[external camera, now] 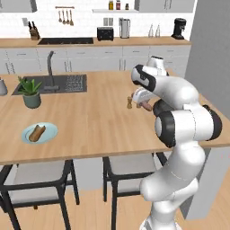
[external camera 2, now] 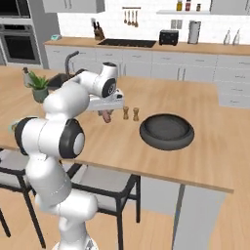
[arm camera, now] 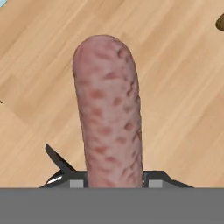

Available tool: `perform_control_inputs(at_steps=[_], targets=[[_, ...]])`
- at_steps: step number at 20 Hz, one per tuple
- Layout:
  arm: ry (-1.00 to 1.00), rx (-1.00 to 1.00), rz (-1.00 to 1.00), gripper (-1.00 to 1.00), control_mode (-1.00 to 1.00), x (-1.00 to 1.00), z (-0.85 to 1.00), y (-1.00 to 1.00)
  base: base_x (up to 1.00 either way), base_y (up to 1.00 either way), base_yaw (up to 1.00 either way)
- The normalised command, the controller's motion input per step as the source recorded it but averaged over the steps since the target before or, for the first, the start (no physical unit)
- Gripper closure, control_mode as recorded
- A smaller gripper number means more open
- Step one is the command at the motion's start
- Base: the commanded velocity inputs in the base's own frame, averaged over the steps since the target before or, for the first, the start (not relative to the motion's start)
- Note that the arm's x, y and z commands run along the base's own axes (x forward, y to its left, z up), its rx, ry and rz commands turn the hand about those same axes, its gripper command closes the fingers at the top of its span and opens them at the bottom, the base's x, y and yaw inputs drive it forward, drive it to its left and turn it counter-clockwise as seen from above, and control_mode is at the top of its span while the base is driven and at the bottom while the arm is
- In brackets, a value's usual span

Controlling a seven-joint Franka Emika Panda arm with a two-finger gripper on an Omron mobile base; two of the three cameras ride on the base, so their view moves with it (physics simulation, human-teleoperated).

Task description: Place one bun and one sausage from the bowl on each plate.

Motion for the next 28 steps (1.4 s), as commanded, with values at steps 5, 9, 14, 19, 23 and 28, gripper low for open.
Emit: perform_control_inputs(at_steps=[5,9,14,19,23,28], targets=[[0.00,0.00,0.00,1.00,1.00,0.00,0.00,0.00,-0.22,1.00,0.01],[0.00,0.00,0.00,1.00,1.00,0.00,0.00,0.00,0.05,1.00,-0.03],[0.00,0.00,0.00,1.00,1.00,0.00,0.00,0.00,0.31,1.00,-0.14],[0.00,0.00,0.00,1.00,1.00,0.00,0.00,0.00,0.85,0.83,-0.29],[0.00,0.00,0.00,1.00,1.00,0.00,0.00,0.00,0.50,0.17,-0.23],[0.15,0.11,-0.21,1.00,-1.00,0.51,-0.86,0.00,0.00,0.00,0.00]])
